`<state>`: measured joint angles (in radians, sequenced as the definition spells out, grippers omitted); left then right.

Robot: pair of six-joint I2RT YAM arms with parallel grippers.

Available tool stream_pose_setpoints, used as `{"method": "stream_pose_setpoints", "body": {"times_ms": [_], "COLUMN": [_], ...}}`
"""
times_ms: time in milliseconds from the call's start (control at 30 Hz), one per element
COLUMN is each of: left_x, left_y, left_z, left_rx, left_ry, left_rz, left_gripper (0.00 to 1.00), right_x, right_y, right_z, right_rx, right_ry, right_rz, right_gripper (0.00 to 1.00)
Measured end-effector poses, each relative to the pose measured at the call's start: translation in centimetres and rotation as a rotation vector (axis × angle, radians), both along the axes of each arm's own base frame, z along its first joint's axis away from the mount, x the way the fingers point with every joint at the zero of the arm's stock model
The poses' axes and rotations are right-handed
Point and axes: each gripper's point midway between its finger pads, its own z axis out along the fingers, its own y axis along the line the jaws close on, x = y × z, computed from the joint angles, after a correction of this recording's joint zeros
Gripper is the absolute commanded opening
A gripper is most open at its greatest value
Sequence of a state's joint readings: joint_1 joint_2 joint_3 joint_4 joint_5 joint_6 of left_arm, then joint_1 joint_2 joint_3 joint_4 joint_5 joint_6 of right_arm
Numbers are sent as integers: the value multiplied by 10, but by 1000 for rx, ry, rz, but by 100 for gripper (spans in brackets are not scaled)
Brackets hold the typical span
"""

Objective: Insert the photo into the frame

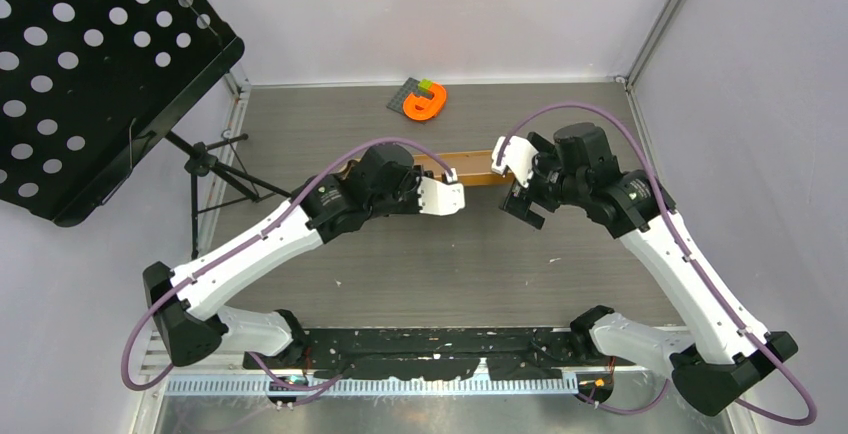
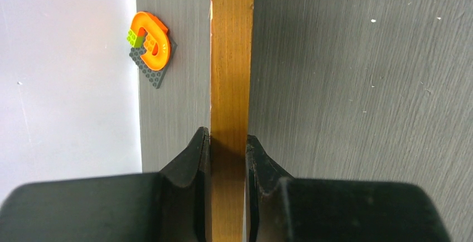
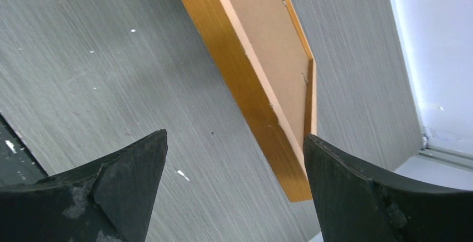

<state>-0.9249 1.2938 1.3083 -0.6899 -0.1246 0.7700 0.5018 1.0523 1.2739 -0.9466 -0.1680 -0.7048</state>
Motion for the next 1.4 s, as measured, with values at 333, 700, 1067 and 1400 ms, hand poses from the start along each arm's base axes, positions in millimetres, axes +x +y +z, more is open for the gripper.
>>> {"method": "stream_pose_setpoints", "body": {"times_ms": [333,700,1067,1400], "left_x": [-2,-2,1,7], "left_y": [4,10,8,-6], "left_z": [0,7,34,45], "left_rx": [4,-11,-66,-80], "left_ry": [21,57,37,39], "left_rz": [0,7,13,-14], "left_gripper": [0,0,77,87], "right_x": [32,49,38,16], "right_y": [1,6,13,15], "right_z": [-9,-33,-24,1], "right_rx": [-100,-186,-220,-130], "right_ry": [-79,-105,-124,-70], "right_rz": [27,110,229,225], "right_gripper": [92,19,6,6]}}
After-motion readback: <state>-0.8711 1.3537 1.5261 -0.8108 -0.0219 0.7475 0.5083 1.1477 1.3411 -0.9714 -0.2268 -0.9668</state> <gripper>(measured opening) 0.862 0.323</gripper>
